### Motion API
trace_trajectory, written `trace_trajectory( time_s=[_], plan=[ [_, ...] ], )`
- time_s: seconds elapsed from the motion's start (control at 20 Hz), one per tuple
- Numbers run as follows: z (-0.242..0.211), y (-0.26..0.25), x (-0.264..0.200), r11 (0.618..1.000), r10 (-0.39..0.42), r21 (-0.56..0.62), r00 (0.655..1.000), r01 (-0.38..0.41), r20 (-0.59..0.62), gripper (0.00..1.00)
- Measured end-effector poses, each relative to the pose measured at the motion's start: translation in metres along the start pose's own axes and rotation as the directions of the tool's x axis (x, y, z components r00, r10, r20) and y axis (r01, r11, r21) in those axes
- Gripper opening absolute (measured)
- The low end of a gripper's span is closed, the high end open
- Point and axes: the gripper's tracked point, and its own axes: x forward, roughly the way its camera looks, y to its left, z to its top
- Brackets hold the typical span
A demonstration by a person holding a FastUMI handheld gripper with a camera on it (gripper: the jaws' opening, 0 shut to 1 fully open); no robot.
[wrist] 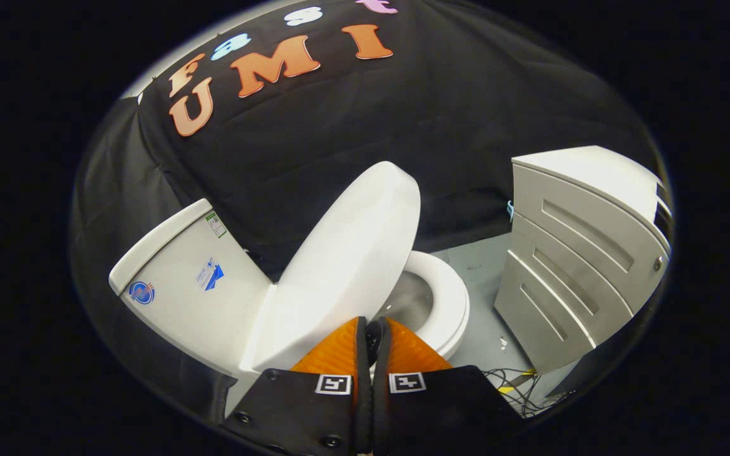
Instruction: Open the toilet lid.
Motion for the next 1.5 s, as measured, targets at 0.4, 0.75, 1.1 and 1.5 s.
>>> trace_trajectory(
  time_s=[0.4, 0.75, 1.1, 1.5],
  plan=[
    [0.028, 0.044, -0.019, 0.986, -0.058, -0.151, 0.995, 0.07, 0.079, 0.08],
    [0.046, 0.082, -0.031, 0.965, -0.071, -0.241, 0.989, 0.101, 0.129, 0.08],
    [0.056, 0.116, -0.04, 0.942, -0.075, -0.312, 0.984, 0.124, 0.164, 0.08],
    [0.063, 0.161, -0.048, 0.914, -0.073, -0.377, 0.974, 0.152, 0.216, 0.08]
  ],
)
